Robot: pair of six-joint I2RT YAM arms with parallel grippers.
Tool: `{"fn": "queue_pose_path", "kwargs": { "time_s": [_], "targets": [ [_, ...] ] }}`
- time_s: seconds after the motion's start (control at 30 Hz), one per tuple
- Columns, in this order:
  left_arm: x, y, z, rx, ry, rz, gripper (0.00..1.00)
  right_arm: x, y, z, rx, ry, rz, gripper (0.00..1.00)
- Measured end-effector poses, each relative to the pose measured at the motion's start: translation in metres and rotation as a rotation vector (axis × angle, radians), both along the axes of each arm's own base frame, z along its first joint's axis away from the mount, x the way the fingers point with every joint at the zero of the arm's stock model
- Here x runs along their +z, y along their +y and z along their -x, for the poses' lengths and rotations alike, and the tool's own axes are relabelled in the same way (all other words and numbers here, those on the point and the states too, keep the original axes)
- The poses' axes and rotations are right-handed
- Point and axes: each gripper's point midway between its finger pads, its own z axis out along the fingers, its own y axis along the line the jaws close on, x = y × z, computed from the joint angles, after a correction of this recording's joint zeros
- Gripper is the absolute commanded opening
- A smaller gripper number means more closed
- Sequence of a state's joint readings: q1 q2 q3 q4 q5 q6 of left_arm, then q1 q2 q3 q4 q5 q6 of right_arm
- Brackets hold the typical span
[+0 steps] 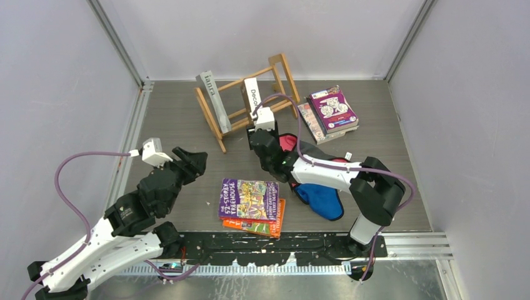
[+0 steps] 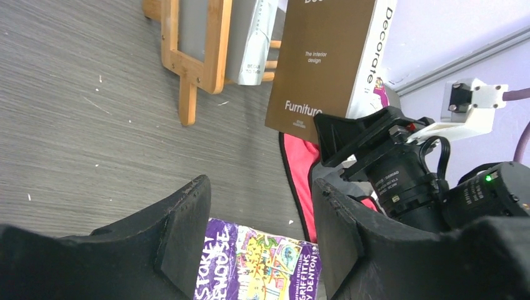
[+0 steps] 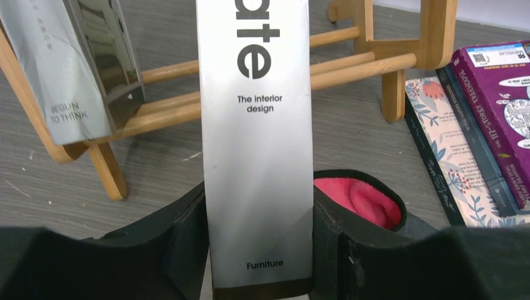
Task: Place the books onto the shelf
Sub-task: Adjust the book on the shelf.
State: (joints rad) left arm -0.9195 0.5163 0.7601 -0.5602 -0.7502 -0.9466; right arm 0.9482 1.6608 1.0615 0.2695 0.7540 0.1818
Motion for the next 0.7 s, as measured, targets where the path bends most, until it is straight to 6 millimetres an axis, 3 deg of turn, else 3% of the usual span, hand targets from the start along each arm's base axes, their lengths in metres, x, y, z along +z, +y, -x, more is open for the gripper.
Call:
{"fn": "queue_pose_path", "kwargs": {
  "time_s": [0.23, 0.5, 0.7],
  "targets": [
    [-0.003, -0.001, 0.002, -0.008, 0.007, 0.02, 0.6, -0.013, -0.004, 0.012, 0.011, 0.027, 0.029, 0.57],
    [-0.006, -0.002, 0.002, -0.013, 0.014, 0.019, 0.6, 0.002, -0.01, 0.016, 0.006, 0.007, 0.005, 0.58],
    [-0.008, -0.003, 0.003, -0.015, 0.018, 0.015, 0.6, 0.002, -0.01, 0.017, 0.003, 0.009, 0.0, 0.58]
  ]
}}
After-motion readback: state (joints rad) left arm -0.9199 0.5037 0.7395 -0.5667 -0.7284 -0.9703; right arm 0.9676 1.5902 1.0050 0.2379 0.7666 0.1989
